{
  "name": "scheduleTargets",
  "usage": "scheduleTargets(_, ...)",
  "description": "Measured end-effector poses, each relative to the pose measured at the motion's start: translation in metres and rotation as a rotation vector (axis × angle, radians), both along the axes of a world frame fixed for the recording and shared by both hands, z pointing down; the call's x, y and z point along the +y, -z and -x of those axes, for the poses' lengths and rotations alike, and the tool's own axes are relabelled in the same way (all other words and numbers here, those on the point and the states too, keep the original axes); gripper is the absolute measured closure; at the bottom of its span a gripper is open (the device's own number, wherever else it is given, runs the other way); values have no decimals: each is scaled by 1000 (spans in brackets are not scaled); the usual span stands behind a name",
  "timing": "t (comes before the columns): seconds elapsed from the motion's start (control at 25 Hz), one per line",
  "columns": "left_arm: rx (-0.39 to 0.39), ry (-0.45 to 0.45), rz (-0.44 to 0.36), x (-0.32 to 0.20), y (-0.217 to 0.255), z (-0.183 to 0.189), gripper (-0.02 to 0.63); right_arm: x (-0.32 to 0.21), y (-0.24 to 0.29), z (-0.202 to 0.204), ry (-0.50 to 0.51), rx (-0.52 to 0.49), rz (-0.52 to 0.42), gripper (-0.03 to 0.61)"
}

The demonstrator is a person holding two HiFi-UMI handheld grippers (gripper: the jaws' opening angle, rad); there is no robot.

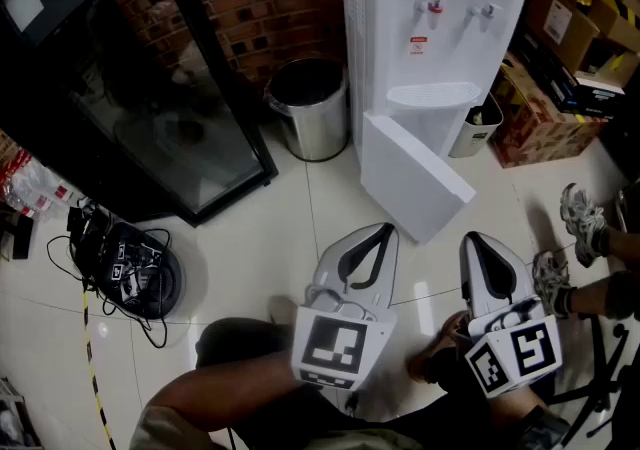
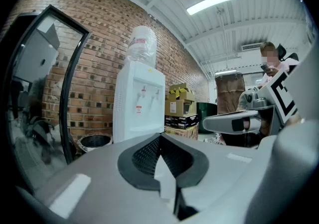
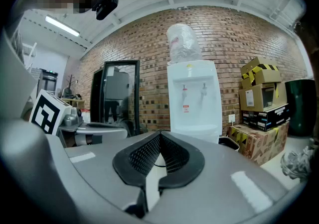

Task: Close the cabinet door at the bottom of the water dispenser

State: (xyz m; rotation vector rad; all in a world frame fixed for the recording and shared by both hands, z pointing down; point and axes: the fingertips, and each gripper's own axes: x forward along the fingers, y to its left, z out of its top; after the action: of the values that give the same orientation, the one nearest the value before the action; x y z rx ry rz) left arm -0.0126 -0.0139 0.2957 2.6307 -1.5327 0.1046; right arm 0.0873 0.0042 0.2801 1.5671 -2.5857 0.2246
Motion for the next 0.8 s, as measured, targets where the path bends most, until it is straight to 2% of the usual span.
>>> scheduleTargets(0.56, 3, 29, 12, -15, -2, 2, 614, -16, 7, -1, -5, 12, -18, 578)
scheduleTargets(0.8, 25, 42, 4, -32, 5, -5, 614, -41, 10, -3, 8, 62, -42, 578)
